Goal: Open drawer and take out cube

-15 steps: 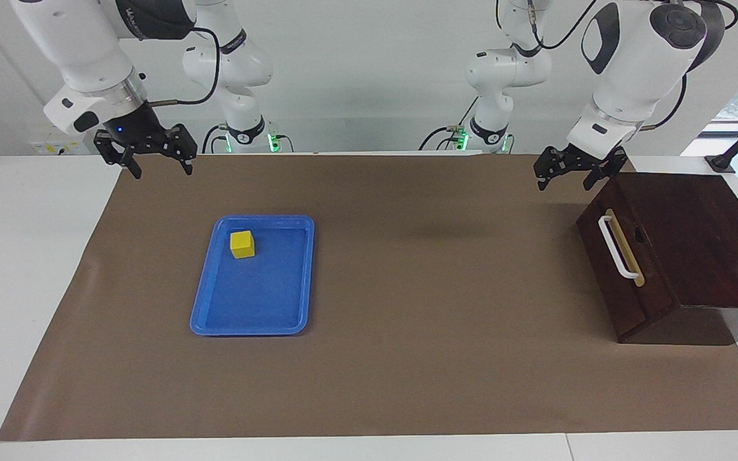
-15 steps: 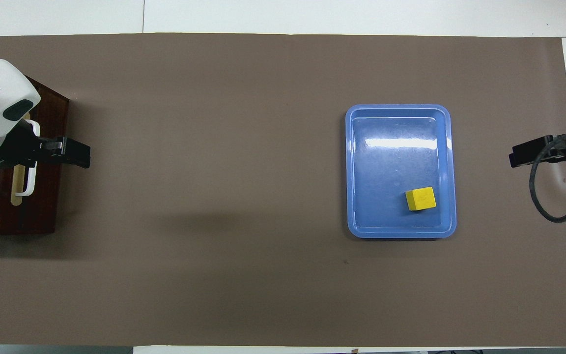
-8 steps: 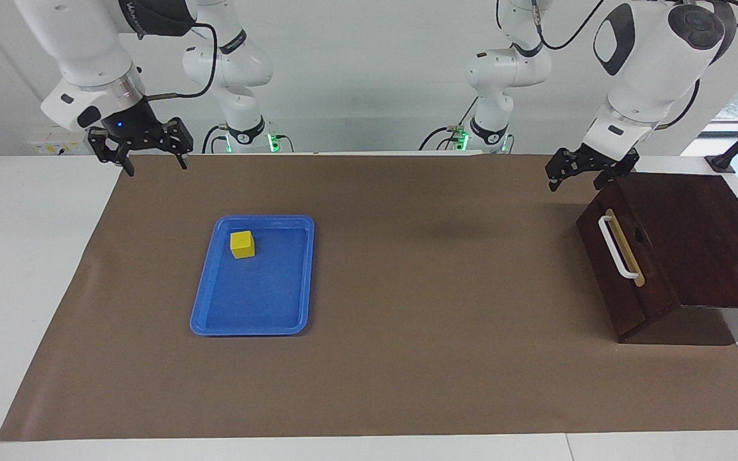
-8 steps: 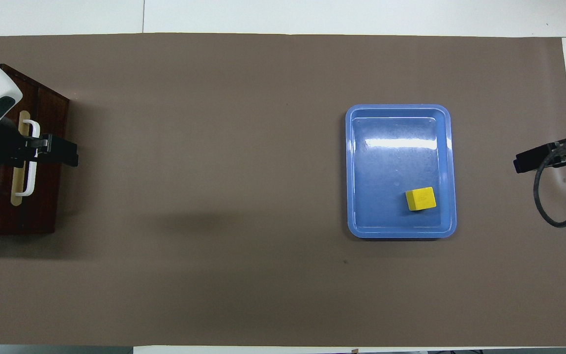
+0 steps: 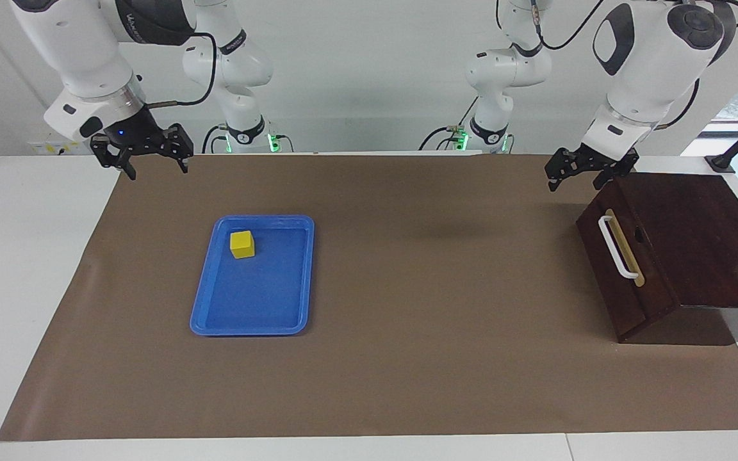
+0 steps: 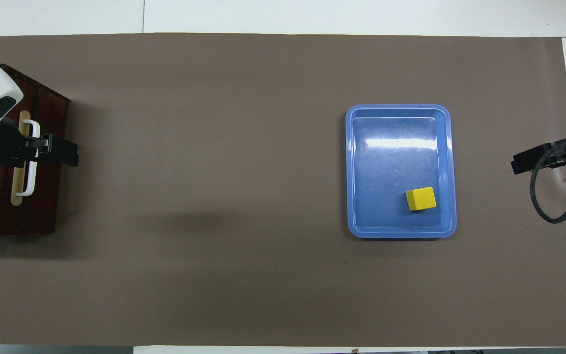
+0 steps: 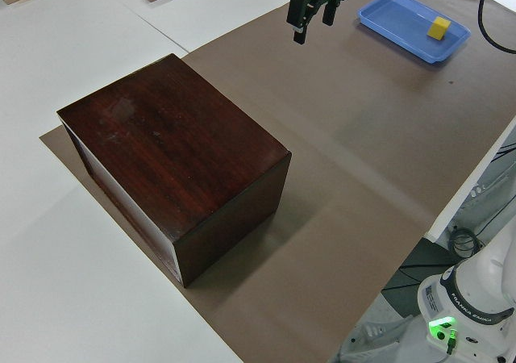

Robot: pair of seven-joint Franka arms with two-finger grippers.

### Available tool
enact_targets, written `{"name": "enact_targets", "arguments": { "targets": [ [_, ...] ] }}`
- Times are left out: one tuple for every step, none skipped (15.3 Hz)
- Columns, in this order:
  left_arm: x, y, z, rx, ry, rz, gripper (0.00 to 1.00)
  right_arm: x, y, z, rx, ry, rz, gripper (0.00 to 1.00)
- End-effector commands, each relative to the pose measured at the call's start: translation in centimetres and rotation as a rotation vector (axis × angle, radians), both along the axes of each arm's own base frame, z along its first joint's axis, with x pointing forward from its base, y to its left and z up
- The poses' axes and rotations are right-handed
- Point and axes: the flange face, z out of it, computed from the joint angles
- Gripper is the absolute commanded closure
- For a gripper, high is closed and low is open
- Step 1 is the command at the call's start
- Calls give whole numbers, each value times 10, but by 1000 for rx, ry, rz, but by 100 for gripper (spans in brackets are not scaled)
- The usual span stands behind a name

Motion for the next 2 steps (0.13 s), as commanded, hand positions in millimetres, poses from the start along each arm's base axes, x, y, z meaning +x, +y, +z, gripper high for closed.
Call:
{"name": "enact_targets", "arguments": {
  "targets": [
    [-2, 1, 5, -12, 3, 2, 0, -3, -4, 2, -1, 6, -1, 0],
    [-2, 1, 5, -11, 3, 1, 0, -3, -6, 3, 1, 6, -6, 0]
  ]
}}
